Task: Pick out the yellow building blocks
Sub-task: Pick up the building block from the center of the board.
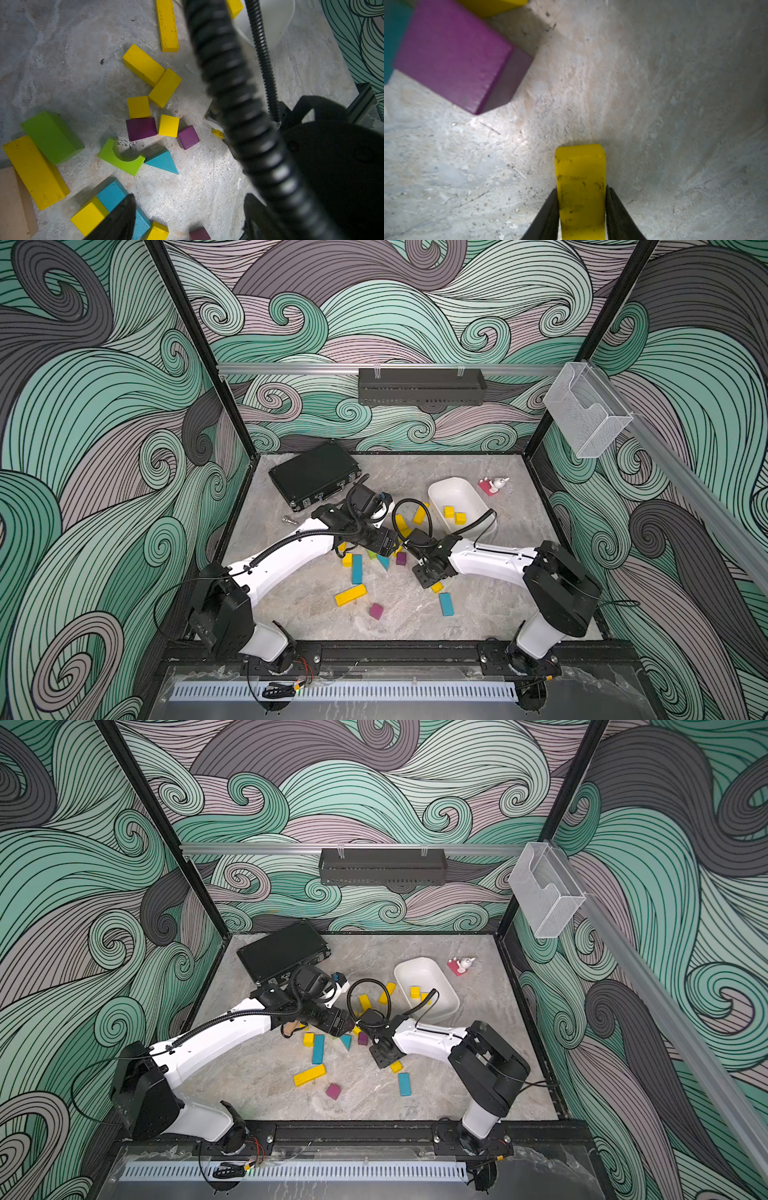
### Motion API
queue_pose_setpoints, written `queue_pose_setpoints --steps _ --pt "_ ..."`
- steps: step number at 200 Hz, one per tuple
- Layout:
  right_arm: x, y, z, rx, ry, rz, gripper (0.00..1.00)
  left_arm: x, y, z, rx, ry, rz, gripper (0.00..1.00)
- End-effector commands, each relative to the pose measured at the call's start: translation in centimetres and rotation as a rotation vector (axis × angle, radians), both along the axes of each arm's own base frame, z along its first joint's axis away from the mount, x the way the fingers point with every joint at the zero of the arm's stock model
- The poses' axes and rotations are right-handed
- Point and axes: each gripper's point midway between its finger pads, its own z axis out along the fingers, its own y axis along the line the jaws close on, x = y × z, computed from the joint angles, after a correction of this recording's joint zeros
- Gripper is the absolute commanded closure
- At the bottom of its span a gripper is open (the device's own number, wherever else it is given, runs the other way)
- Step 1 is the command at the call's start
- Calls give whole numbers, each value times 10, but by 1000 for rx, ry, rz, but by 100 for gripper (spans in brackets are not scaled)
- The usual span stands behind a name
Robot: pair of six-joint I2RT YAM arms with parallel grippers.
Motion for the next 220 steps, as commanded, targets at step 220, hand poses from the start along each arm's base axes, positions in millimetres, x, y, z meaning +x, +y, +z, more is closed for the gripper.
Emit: queue_pose_setpoints --steps 220 --pt "25 16 106 123 -185 27 72 7 -1 35 -65 -117 16 19"
